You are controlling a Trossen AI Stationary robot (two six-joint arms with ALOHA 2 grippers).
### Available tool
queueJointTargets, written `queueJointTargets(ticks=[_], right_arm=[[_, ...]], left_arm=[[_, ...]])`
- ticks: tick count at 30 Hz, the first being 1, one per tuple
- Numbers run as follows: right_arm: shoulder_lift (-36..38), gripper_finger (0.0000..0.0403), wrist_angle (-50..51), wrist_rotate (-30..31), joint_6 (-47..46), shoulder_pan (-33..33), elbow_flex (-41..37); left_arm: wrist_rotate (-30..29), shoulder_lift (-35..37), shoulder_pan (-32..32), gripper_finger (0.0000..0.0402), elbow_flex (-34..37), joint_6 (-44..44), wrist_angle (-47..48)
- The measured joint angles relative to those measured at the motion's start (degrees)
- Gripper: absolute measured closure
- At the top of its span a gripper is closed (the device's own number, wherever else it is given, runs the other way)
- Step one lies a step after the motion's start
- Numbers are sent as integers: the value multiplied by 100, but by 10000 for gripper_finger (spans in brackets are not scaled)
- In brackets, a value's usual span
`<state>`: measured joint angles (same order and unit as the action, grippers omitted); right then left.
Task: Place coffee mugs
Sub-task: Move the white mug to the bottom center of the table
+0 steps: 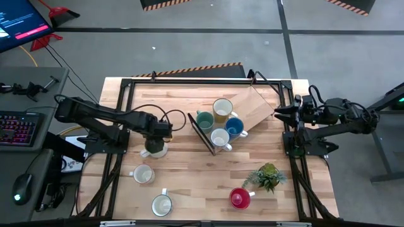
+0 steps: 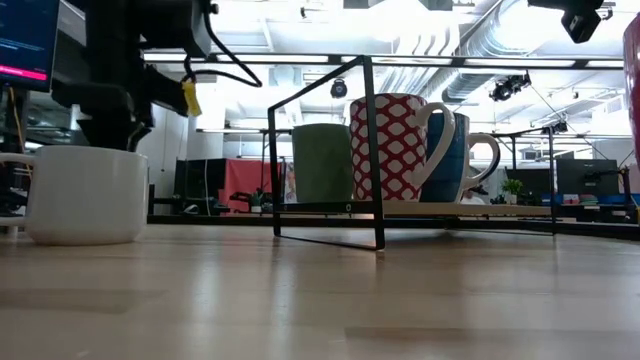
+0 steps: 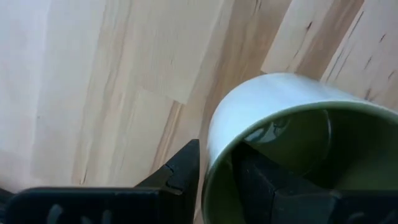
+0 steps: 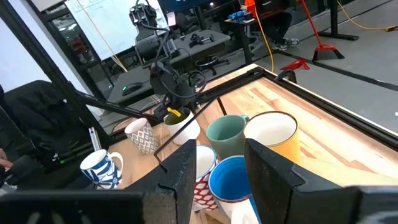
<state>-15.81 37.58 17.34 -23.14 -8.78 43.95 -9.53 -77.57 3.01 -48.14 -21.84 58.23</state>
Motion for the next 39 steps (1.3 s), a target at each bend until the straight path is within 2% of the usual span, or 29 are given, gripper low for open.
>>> queueJointTargets(ticks=[6,12,16,24,31,39], right_arm=[[0,279,3,-145,0,0,-1],[0,279,5,-146,0,0,1],[0,279,7,-146,0,0,0],[0,279,14,-146,0,0,1],[0,279,-53,-87,0,0,1],[0,279,-159,-84,0,0,1]], left_arm=[[51,-243,2,325,0,149,-7],[122,-196,4,389,0,114,-23],[103,-52,5,394,3,51,-87],[844,82,103,394,-246,-53,-557],[862,-293,411,394,-1055,-198,-656],[869,-1587,827,394,-2468,165,-649]])
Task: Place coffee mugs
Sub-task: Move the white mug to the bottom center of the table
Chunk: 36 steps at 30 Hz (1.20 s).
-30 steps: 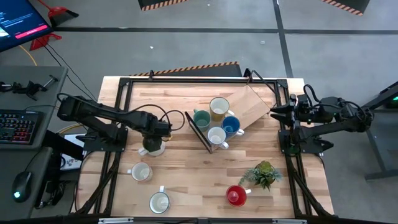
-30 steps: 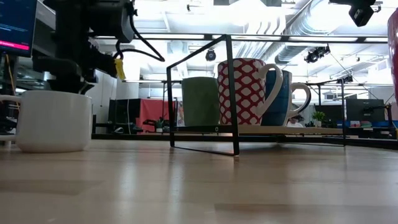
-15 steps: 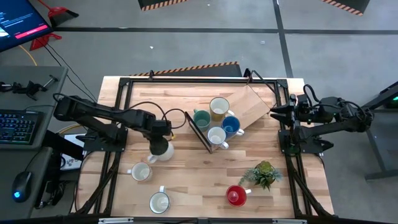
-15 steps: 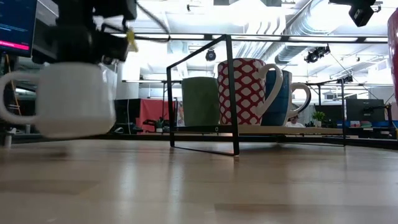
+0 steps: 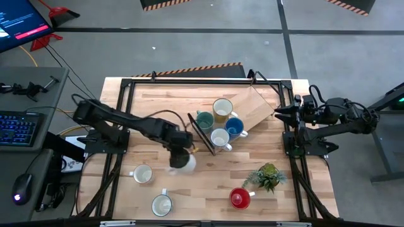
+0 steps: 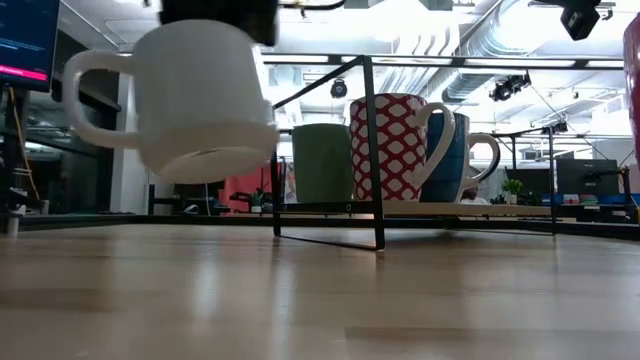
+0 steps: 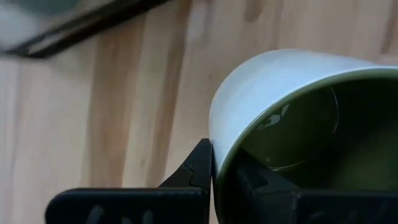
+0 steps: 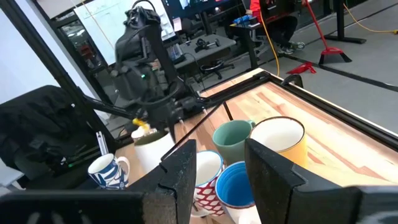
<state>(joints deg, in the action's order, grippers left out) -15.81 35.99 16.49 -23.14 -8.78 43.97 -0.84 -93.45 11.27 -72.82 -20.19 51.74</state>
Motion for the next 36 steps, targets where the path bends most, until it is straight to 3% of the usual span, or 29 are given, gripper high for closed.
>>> queueJointTargets(ticks=[11,18,29,36], right_arm=[[0,279,0,2,-18,0,0],[2,279,2,-9,-256,2,0],[2,279,24,-46,-251,0,0],[2,279,68,-64,-356,0,0]], left_arm=[[4,-1797,354,394,-1786,340,168],[69,-2382,358,394,-2468,880,184],[-55,-2476,105,394,-2627,915,-28],[-156,-2543,253,394,-2634,285,-111]])
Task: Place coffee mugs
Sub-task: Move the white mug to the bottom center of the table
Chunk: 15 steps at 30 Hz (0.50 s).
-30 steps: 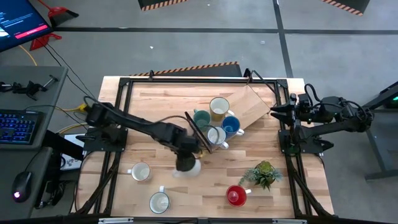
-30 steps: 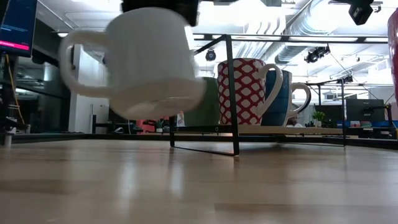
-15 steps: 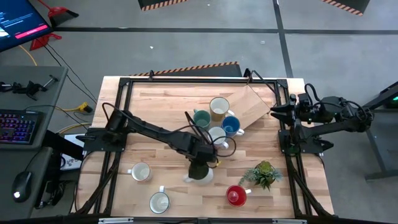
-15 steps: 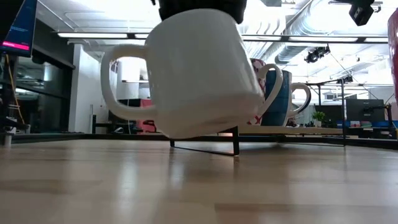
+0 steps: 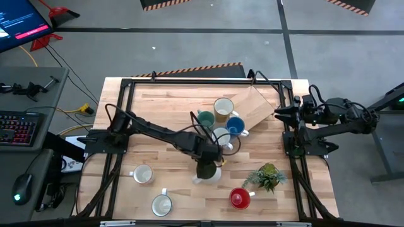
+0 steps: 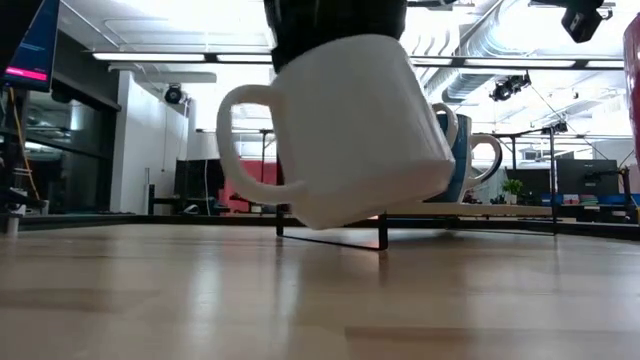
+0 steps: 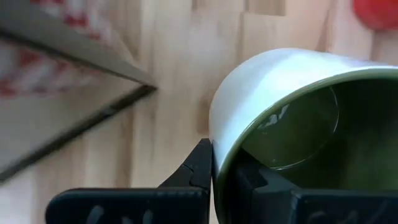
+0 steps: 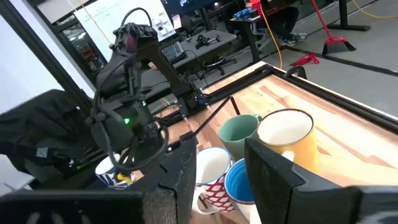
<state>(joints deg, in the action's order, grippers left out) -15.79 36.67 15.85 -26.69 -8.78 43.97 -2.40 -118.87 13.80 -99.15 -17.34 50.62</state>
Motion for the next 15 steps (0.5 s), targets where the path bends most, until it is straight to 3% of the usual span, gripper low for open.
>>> queueJointTargets(ticks=[15], right_arm=[[0,279,83,-293,-33,0,0]], left_arm=[[-142,-110,385,394,1,-769,31]])
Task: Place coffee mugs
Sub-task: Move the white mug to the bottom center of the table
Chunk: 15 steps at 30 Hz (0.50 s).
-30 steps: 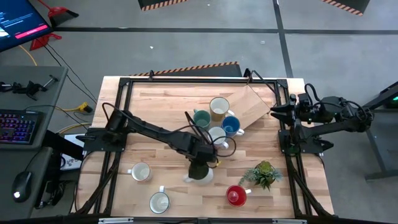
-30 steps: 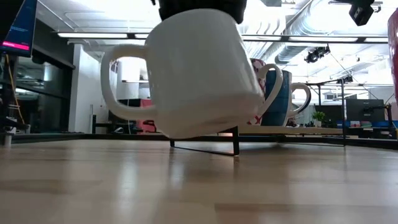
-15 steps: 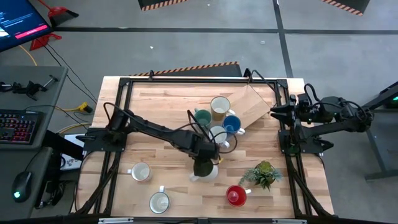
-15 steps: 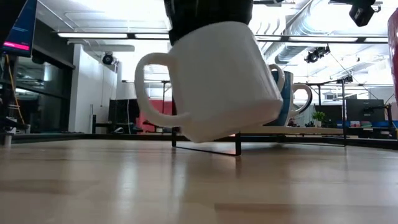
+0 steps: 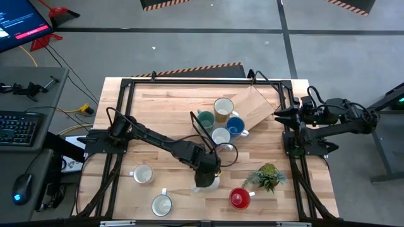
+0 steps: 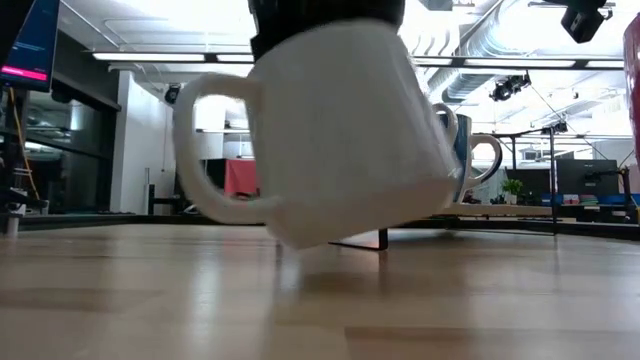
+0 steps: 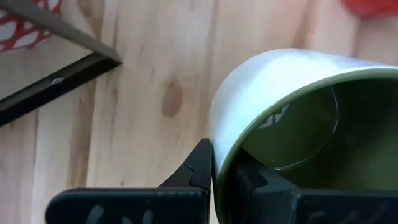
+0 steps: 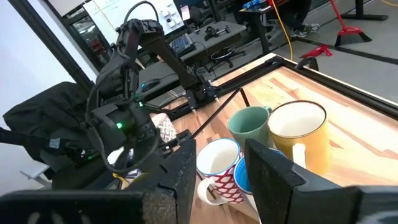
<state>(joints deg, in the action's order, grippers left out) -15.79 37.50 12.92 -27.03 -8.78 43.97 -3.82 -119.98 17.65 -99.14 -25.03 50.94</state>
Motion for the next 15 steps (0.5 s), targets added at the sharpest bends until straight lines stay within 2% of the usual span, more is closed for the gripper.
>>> queueJointTargets(ticks=[5,15], right_arm=[[0,279,9,-4,7,0,0],[-2,279,60,-10,-118,0,0]], left_arm=[[-158,-20,-7,394,-1,-40,-68],[-51,-211,38,394,-3,-48,-87]])
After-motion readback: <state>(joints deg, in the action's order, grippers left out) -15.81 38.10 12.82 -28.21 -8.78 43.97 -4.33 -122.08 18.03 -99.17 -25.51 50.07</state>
